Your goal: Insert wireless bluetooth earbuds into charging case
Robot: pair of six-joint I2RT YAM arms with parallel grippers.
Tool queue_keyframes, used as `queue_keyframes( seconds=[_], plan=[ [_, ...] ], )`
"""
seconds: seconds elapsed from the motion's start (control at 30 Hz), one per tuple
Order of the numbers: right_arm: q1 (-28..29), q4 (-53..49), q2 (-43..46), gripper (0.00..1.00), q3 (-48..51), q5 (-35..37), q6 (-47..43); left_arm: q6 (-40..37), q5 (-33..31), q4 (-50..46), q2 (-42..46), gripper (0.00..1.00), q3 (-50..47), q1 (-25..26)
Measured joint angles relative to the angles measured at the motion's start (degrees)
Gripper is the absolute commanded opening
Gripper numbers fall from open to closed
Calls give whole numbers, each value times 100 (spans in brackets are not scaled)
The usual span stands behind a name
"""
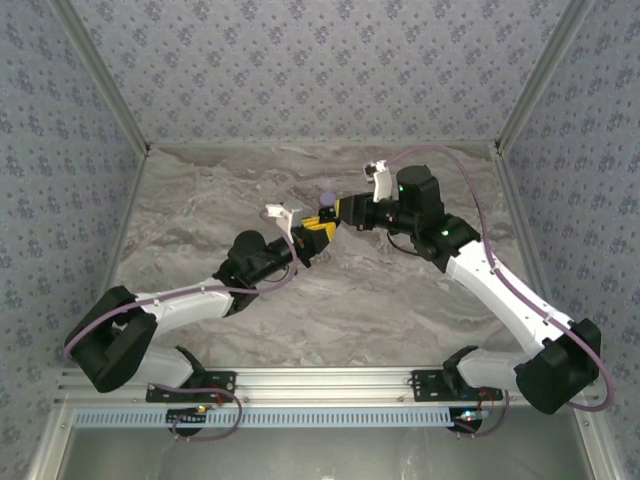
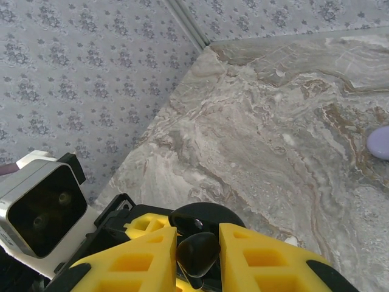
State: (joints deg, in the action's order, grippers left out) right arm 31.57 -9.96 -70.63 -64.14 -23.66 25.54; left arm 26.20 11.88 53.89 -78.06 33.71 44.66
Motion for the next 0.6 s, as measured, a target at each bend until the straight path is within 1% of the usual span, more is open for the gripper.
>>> queue_keyframes(
  seconds=[0.6],
  plan=[
    [138, 79, 0, 24, -105, -39, -76, 116, 63, 35, 0, 18, 129, 13]
  ],
)
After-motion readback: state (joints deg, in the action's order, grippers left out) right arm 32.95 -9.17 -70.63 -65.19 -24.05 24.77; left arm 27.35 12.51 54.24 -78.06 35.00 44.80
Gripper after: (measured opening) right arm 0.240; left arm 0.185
